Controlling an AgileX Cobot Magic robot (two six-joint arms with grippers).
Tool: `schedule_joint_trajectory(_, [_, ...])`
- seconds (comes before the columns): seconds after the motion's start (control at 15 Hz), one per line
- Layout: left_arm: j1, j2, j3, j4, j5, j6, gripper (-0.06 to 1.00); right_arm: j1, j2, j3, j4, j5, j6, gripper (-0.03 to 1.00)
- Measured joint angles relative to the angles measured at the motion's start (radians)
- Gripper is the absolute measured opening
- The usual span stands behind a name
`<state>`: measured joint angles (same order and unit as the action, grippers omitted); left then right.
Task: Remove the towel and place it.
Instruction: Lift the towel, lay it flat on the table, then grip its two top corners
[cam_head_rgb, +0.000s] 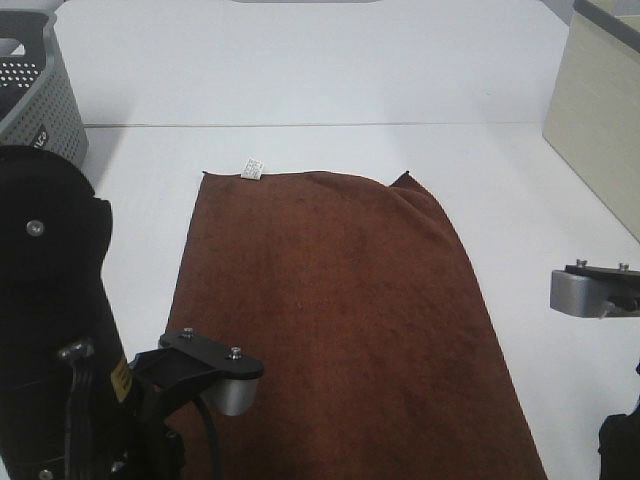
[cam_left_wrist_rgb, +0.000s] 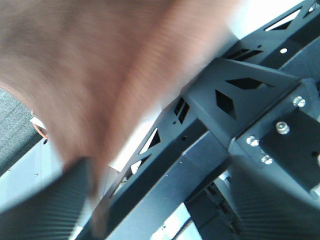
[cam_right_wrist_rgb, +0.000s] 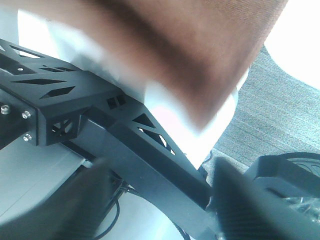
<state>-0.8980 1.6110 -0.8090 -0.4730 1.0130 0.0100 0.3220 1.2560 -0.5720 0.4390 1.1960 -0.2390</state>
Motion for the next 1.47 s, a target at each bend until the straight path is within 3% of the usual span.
schedule_joint_trajectory(0.07, [-0.001, 0.0, 0.0, -0.02, 0.0, -0.003, 0.86, 0.0, 0.0, 0.0, 0.0, 0.0, 0.0, 0.68])
schedule_joint_trajectory(0.2, [-0.001, 0.0, 0.0, -0.061, 0.0, -0.004, 0.88, 0.0, -0.002, 0.0, -0.002, -0.026, 0.007, 0.72])
schedule_joint_trajectory(0.4, [0.011, 0.0, -0.056, -0.024, 0.002, -0.004, 0.89, -0.004, -0.018, -0.049, -0.103, -0.104, 0.038, 0.73])
schedule_joint_trajectory(0.47, [0.103, 0.0, -0.145, 0.055, 0.009, -0.003, 0.89, -0.079, -0.005, -0.153, -0.175, -0.131, 0.059, 0.73])
schedule_joint_trajectory(0.53, [0.179, 0.001, -0.194, 0.104, 0.01, 0.008, 0.89, -0.143, 0.025, -0.214, -0.168, -0.135, 0.041, 0.73])
schedule_joint_trajectory(0.6, [0.214, 0.001, -0.213, 0.117, 0.01, 0.022, 0.89, -0.18, 0.048, -0.249, -0.152, -0.136, 0.026, 0.73])
schedule_joint_trajectory(0.67, [0.352, 0.016, -0.287, 0.141, 0.011, 0.072, 0.89, -0.246, 0.1, -0.311, -0.094, -0.136, -0.024, 0.73])
schedule_joint_trajectory(0.73, [0.388, 0.023, -0.313, 0.145, 0.011, 0.086, 0.89, -0.285, 0.162, -0.38, -0.031, -0.136, -0.076, 0.73])
schedule_joint_trajectory(1.0, [0.663, 0.151, -0.503, 0.151, -0.003, 0.154, 0.89, -0.312, 0.45, -0.672, 0.052, -0.132, -0.128, 0.8])
schedule_joint_trajectory(1.2, [0.752, 0.288, -0.632, 0.153, -0.053, 0.173, 0.89, -0.312, 0.648, -0.878, 0.052, -0.135, -0.133, 0.84])
schedule_joint_trajectory(1.47, [0.769, 0.542, -0.862, 0.154, -0.075, 0.176, 0.89, -0.312, 0.921, -1.18, 0.036, -0.081, -0.154, 0.85])
